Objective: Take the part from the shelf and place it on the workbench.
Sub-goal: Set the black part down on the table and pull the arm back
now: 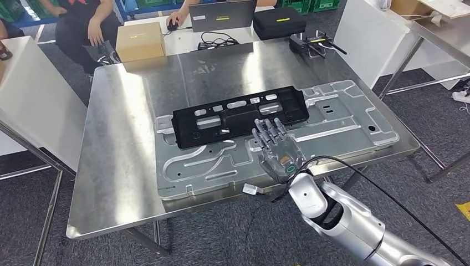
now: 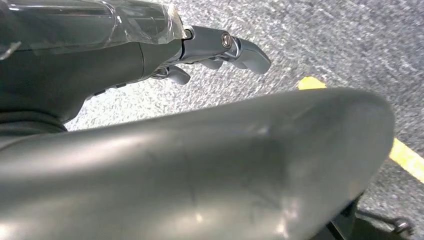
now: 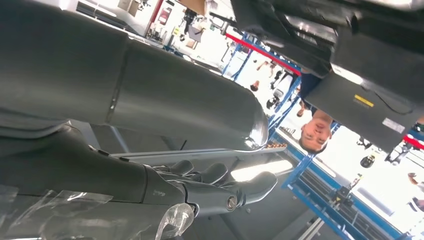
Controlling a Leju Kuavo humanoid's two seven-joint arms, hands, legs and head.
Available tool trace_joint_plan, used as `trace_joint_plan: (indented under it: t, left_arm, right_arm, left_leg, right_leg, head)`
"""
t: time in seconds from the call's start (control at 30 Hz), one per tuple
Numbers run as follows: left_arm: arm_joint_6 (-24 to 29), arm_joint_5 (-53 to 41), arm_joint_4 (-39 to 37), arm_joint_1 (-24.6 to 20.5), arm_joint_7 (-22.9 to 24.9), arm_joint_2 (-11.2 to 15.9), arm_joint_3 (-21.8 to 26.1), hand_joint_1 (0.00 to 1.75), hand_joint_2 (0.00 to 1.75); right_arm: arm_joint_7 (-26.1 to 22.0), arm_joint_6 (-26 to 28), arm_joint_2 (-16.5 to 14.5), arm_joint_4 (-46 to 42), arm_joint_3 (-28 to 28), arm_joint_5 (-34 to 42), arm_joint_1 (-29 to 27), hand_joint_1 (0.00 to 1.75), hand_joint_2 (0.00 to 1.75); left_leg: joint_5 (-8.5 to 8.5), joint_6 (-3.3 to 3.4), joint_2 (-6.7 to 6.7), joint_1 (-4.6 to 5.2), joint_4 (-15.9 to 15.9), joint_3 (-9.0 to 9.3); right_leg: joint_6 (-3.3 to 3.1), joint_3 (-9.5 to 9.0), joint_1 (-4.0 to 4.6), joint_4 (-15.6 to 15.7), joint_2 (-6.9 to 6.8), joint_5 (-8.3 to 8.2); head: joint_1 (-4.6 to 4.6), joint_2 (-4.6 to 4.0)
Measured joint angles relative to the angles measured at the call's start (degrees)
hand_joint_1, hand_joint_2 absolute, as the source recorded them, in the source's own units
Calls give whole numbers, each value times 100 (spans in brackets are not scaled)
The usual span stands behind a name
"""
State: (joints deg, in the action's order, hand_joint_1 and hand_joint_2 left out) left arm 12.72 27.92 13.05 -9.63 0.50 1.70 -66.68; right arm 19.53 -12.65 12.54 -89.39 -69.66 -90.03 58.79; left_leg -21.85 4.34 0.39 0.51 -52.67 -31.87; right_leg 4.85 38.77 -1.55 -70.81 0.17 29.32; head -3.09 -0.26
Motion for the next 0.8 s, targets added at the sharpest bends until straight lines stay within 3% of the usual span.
trace_joint_plan:
  t: [0.07, 0.13, 0.23, 0.27, 0.33, 0.4, 0.43, 0.47, 0.5, 0.57, 0.63, 0.67, 0.73, 0.77, 0.8]
  left_arm:
    - [-3, -3, 0, -5, 0, 6, 0, 0, 0]
    - [-7, -4, 0, -14, -1, 14, 0, 0, 0]
    - [-15, 7, 0, -2, -2, 16, 1, 0, 0]
    - [-23, 16, 0, 12, 0, 17, 1, 0, 0]
    - [-42, 37, 0, 34, 5, 15, 0, 0, 0]
    - [-49, 73, 0, 44, 9, 9, 1, 0, 0]
    - [-46, 102, 0, 54, 8, 7, 3, 0, 0]
    - [-40, 136, 0, 72, 3, 7, 6, 0, 0]
    - [-31, 171, 0, 94, -4, 7, 11, 0, 0]
    - [-4, 251, -1, 130, -31, 16, 35, 0, 0]
    - [44, 359, -1, 140, -66, 30, 75, 0, 0]
    - [87, 424, -1, 147, -78, 22, 97, 0, 0]
    - [220, 544, 0, 182, -55, -35, 146, 0, 0]
    - [291, 591, 0, 201, -33, -77, 177, 0, 0]
    - [347, 626, 0, 217, -11, -112, 207, 0, 0]
  right_arm:
    - [-2, 3, 0, 8, 2, 1, 14, 0, 0]
    - [11, 20, -9, 19, 18, 9, 30, 0, 0]
    - [86, 98, -23, 63, 45, 88, -14, 0, 0]
    - [135, 131, -23, 77, 57, 135, -48, 0, 0]
    - [264, 184, -23, 94, 111, 252, -131, 0, 0]
    - [414, 193, -19, 90, 196, 394, -261, 0, 0]
    - [491, 162, -11, 75, 239, 474, -352, 0, 0]
    - [568, 107, 3, 44, 283, 570, -457, 0, 0]
    - [646, 37, 23, -2, 327, 673, -573, 0, 0]
    - [843, -90, 83, -132, 437, 912, -832, 0, 0]
    - [1103, -125, 186, -289, 587, 1158, -1124, 0, 0]
    - [1258, -107, 249, -371, 676, 1297, -1292, 0, 0]
    - [1609, -1, 407, -533, 892, 1602, -1704, 0, 0]
    - [1770, 82, 492, -612, 1013, 1751, -1929, 0, 0]
    - [1887, 179, 580, -683, 1132, 1888, -2161, 0, 0]
  left_leg:
    - [52, -70, -4, -26, -89, -131]
    - [96, -147, -13, -15, -196, -246]
    - [175, -240, -22, -35, -249, -362]
    - [84, -265, -23, -55, -325, -414]
    - [-388, -313, -24, -81, -807, -589]
    - [-923, -330, -23, -83, -1600, -787]
    - [-1041, -321, -23, -82, -1903, -819]
    - [-1019, -298, -24, -74, -2017, -757]
    - [-897, -260, -24, -59, -1921, -598]
    - [-639, -131, -31, 5, -1210, -16]
    - [-620, -29, -38, 76, -389, 534]
    - [-650, -15, -41, 104, -163, 670]
    - [-600, -31, -37, 111, -43, 673]
    - [-541, -20, -29, 100, -26, 636]
    - [-475, 5, -21, 82, -12, 587]
  right_leg:
    - [95, -605, -68, 779, -3, -213]
    - [81, -1003, -88, 1408, 7, -185]
    - [-117, -944, -52, 1512, -7, -200]
    - [-188, -889, -41, 1509, -18, -251]
    - [-302, -756, -29, 1514, -33, -364]
    - [-348, -610, -2, 1512, -33, -475]
    - [-358, -537, 16, 1510, -33, -531]
    - [-362, -470, 34, 1508, -31, -584]
    - [-363, -410, 51, 1507, -29, -634]
    - [-356, -317, 71, 1507, -25, -727]
    - [-325, -272, 81, 1514, -27, -817]
    - [-300, -263, 79, 1525, -31, -864]
    - [-237, -257, 72, 1551, -31, -940]
    - [-204, -227, 65, 1510, -22, -879]
    - [-174, -170, 61, 1385, -11, -713]
  head:
    - [1, 0]
    - [-1, 0]
    - [-5, 1]
    - [-6, 1]
    - [-7, 0]
    - [-8, 0]
    - [-8, 0]
    - [-7, 0]
    - [-7, 0]
    - [-6, 0]
    - [-5, 0]
    - [-4, 0]
    - [-3, 0]
    - [-3, 0]
    - [-3, 0]
